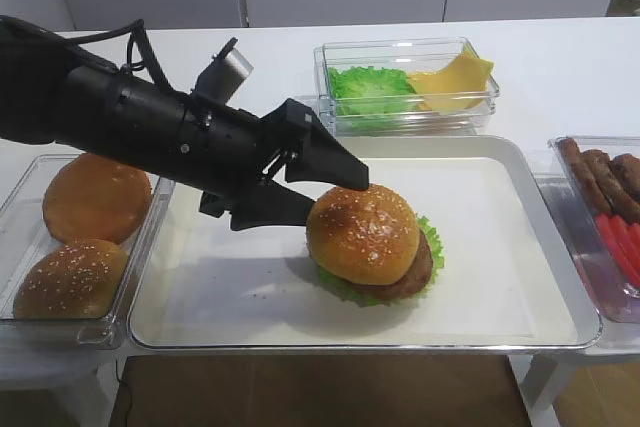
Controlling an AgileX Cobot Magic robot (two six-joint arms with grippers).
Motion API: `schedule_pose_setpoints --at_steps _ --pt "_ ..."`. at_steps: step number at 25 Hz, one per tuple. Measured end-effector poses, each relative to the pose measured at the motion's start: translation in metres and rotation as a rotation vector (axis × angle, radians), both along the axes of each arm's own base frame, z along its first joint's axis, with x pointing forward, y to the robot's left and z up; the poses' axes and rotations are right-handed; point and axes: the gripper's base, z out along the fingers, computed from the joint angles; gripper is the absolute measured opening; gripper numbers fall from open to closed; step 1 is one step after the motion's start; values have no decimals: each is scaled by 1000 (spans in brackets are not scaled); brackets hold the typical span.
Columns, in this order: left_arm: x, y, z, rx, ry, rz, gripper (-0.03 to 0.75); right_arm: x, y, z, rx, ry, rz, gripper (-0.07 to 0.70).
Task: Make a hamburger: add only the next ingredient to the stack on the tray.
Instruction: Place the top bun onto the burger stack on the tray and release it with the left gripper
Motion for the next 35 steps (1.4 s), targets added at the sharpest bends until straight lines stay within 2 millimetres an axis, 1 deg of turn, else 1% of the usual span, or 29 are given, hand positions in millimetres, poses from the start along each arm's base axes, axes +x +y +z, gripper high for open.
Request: schedule_pose_setpoints --at_steps 6,16,23,35 --pt "-1 -2 1 -16 10 0 607 0 0 0 0 0 0 468" --pt "2 0 -1 16 -13 25 606 0 0 0 -4 0 2 468" --pt "-1 0 5 2 -23 12 606 0 0 0 -4 0 2 468" --pt "-2 0 6 -8 3 12 605 0 0 0 -4 0 2 468"
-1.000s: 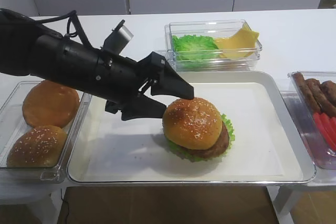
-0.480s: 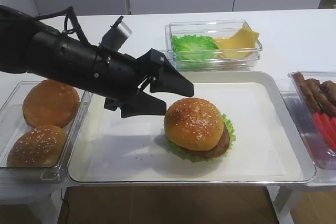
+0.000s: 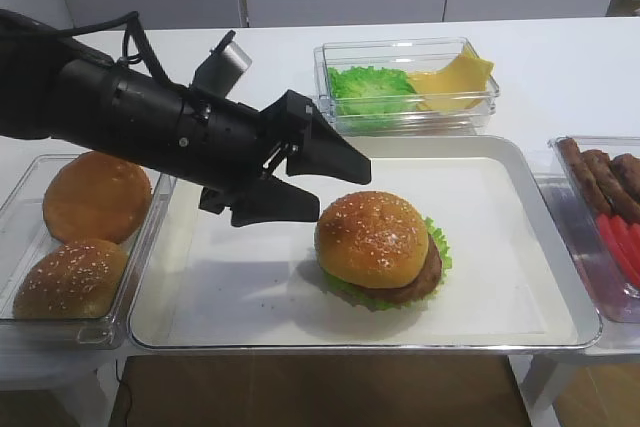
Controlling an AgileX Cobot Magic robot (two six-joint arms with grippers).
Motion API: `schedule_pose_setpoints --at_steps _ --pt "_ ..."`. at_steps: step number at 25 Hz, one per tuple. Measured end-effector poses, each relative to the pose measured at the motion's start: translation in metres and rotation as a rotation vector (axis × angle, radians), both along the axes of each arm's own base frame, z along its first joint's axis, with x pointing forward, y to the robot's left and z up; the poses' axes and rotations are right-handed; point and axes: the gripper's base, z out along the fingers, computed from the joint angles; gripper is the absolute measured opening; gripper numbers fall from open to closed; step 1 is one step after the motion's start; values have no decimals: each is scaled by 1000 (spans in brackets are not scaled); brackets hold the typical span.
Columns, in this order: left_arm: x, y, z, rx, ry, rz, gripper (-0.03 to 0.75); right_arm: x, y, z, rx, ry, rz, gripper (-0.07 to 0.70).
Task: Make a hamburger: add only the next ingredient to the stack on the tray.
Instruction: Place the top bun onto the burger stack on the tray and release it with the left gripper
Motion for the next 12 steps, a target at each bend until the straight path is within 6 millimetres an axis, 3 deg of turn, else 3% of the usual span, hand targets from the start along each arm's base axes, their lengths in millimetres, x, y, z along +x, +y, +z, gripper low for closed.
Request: schedule_pose_setpoints --at_steps 7,12 --pt "1 1 2 4 -8 14 593 0 0 0 0 0 0 468" --pt "-3 7 15 48 -80 29 575 0 0 0 0 0 0 468"
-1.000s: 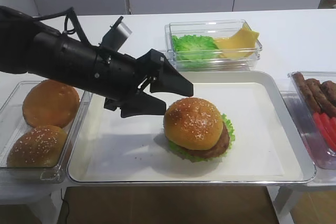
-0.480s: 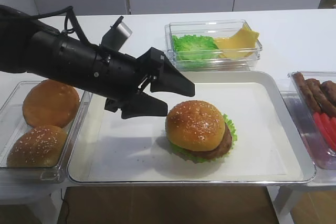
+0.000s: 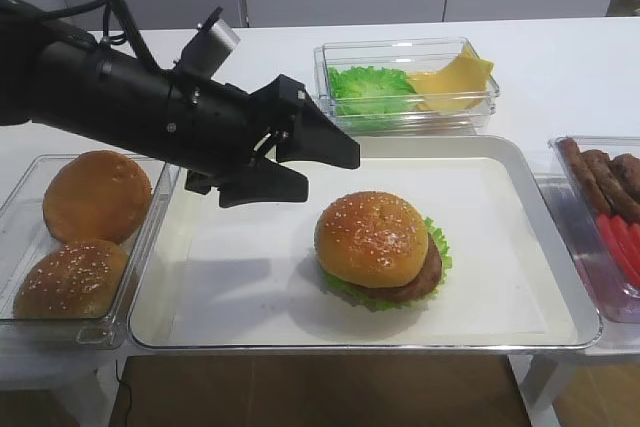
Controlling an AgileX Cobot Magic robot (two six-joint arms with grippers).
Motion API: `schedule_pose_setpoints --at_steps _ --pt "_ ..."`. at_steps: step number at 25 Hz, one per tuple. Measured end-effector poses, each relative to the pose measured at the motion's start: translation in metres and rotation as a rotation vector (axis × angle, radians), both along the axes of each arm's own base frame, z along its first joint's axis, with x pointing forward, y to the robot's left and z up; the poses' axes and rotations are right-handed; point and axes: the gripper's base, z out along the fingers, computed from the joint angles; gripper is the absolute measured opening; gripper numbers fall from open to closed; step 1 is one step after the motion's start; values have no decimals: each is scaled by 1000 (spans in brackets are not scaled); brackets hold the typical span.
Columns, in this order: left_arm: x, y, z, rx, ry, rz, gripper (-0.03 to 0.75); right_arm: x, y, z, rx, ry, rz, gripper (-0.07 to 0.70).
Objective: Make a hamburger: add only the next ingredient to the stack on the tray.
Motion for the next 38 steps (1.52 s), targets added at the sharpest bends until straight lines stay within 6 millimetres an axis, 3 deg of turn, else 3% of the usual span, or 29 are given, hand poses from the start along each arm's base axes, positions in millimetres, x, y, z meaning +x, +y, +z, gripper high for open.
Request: schedule_pose_setpoints --at_steps 8,19,26,31,38 --pt "-9 29 26 202 -45 29 532 0 0 0 1 0 -1 468" --pt "-51 81 68 594 -154 144 510 0 0 0 1 0 -1 468" --pt "-99 108 103 645 -239 198 469 0 0 0 1 0 -1 468" --pt "-139 129 105 670 -267 273 467 0 0 0 1 0 -1 468" --pt "-199 157 93 683 -285 343 467 0 0 0 1 0 -1 468"
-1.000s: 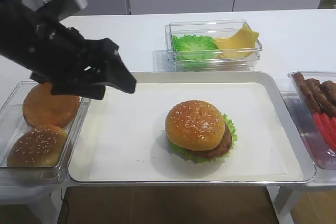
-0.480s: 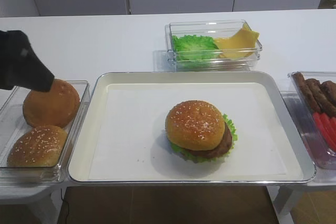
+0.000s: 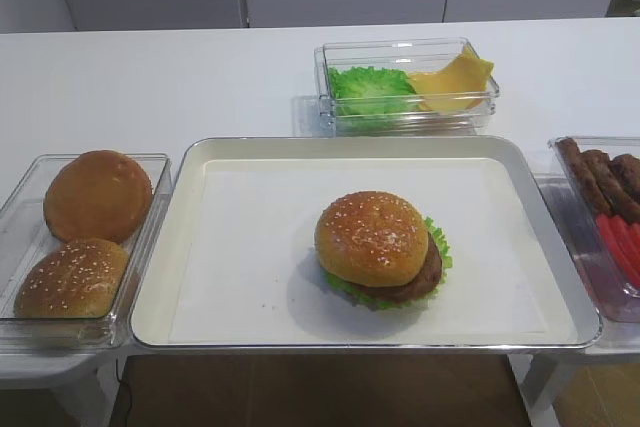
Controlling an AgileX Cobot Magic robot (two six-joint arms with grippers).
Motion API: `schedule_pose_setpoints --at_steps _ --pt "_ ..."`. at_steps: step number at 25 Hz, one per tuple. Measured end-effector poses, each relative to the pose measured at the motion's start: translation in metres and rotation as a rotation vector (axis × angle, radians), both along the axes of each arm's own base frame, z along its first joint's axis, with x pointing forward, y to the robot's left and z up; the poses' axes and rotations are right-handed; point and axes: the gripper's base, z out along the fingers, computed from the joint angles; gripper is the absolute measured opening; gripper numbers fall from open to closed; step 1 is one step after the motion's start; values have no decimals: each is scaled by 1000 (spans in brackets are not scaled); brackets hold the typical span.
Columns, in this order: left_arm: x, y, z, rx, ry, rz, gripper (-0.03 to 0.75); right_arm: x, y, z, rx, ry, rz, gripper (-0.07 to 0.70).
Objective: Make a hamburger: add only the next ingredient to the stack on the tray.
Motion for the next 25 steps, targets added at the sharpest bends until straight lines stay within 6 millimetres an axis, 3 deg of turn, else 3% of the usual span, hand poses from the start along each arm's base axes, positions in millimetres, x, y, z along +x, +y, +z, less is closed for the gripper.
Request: schedule_pose_setpoints --at_steps 7,16,21,25 --pt "-50 27 -3 -19 -170 83 448 0 0 0 0 0 0 468" --pt "-95 46 -19 -86 -360 100 442 0 0 0 0 0 0 468" --pt "-107 52 -26 -91 -427 108 441 0 0 0 -2 0 1 468" --pt "-103 51 -36 -69 -402 102 441 0 0 0 -2 0 1 468"
